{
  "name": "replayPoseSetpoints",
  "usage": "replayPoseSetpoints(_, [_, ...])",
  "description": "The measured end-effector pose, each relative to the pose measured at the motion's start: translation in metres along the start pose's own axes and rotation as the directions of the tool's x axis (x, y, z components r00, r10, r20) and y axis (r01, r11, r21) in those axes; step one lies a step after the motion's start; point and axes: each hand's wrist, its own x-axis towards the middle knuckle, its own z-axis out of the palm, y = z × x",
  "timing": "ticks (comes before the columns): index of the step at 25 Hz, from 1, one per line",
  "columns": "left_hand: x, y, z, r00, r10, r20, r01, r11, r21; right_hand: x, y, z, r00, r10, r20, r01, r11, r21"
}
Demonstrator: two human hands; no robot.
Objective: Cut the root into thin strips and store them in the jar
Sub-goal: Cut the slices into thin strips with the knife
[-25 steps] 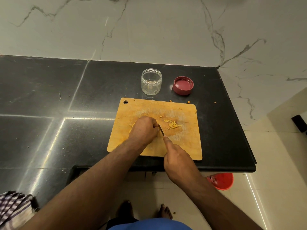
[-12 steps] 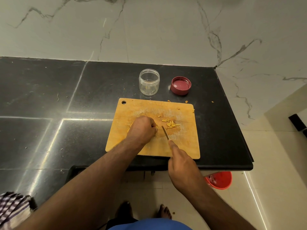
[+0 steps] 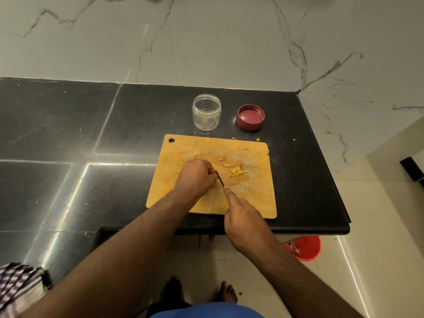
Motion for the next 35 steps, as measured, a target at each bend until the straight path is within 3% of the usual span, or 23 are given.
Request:
replayPoseSetpoints(9, [0.0,0.001,0.0,1.0,-0.014,0.005,0.014,1.0,0.002,-0.001,0.003,-0.004,0.997,0.022,0.08,-0.016,0.997,-0.075])
replayPoseSetpoints(17, [0.001,0.0,-0.001,0.999,-0.03,0.028,0.031,0.999,-0.036,-0.014,0.014,-0.011,0.999,0.019,-0.047,-0.017,0.999,0.031])
replayPoseSetpoints(35, [0.0,0.001,0.001,0.999,-0.032,-0.002,0.032,0.999,-0.006,0.002,0.002,-0.004,0.997,0.002,0.08,0.004,0.997,-0.071])
